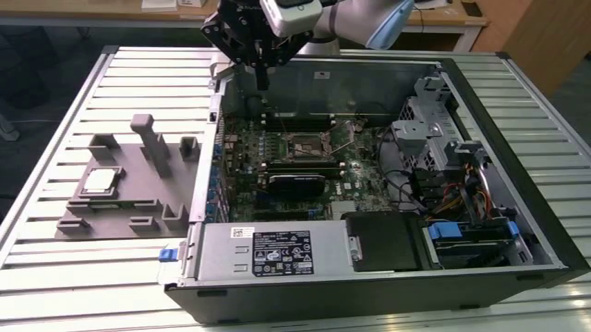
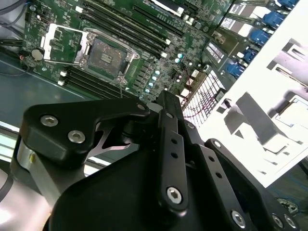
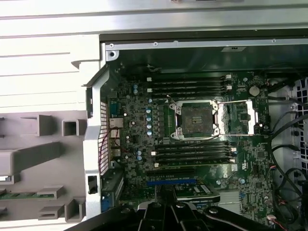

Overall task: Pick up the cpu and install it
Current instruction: 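Reach for the cpu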

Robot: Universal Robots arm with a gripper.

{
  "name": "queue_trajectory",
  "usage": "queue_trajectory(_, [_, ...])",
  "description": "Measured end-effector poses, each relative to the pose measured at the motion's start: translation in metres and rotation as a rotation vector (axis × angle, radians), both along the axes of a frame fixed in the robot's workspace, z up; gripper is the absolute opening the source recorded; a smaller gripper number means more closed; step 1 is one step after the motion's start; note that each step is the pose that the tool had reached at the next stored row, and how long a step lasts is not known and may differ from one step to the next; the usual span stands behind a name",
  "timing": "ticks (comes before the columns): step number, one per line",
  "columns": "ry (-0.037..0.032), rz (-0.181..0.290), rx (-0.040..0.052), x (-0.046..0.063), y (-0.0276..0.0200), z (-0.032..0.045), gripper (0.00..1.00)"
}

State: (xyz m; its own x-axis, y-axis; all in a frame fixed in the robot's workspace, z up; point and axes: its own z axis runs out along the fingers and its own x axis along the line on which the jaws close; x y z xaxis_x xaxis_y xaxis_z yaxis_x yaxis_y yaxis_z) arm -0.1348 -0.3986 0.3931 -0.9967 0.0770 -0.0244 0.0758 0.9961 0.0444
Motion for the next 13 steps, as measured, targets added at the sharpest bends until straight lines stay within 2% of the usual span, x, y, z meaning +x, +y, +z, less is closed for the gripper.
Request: queue_trajectory(13, [0.0000,-0.001,0.0000,-0.017,0.0014,-0.0003,0.11])
